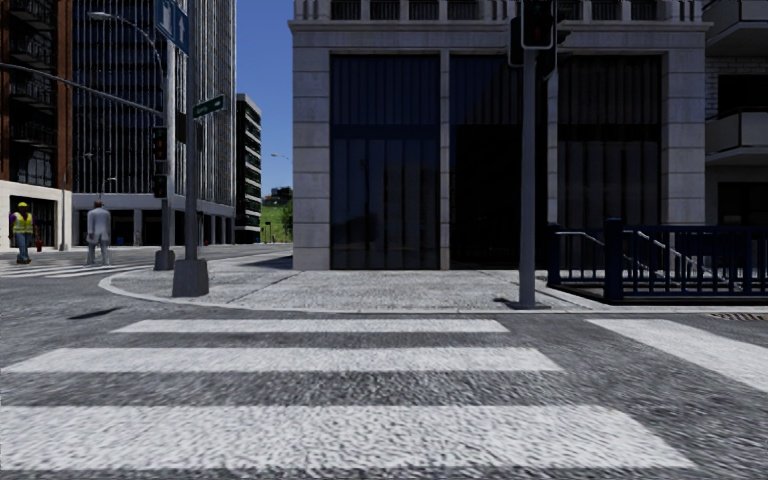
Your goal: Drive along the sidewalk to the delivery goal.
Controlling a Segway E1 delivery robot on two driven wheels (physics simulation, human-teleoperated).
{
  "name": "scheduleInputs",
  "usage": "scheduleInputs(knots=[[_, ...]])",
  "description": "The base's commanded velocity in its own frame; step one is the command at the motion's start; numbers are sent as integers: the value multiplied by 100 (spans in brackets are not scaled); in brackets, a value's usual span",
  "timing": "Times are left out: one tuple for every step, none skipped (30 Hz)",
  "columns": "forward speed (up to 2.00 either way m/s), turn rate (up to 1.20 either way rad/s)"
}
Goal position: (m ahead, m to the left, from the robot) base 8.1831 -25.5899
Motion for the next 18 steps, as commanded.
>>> scheduleInputs(knots=[[161, 0], [161, 0], [161, 0], [161, 0], [161, 0], [161, 0], [161, 0], [161, 0], [161, 0], [161, 0], [161, 0], [161, 0], [161, 0], [161, 0], [161, 0], [161, 0], [161, 0], [161, 0]])
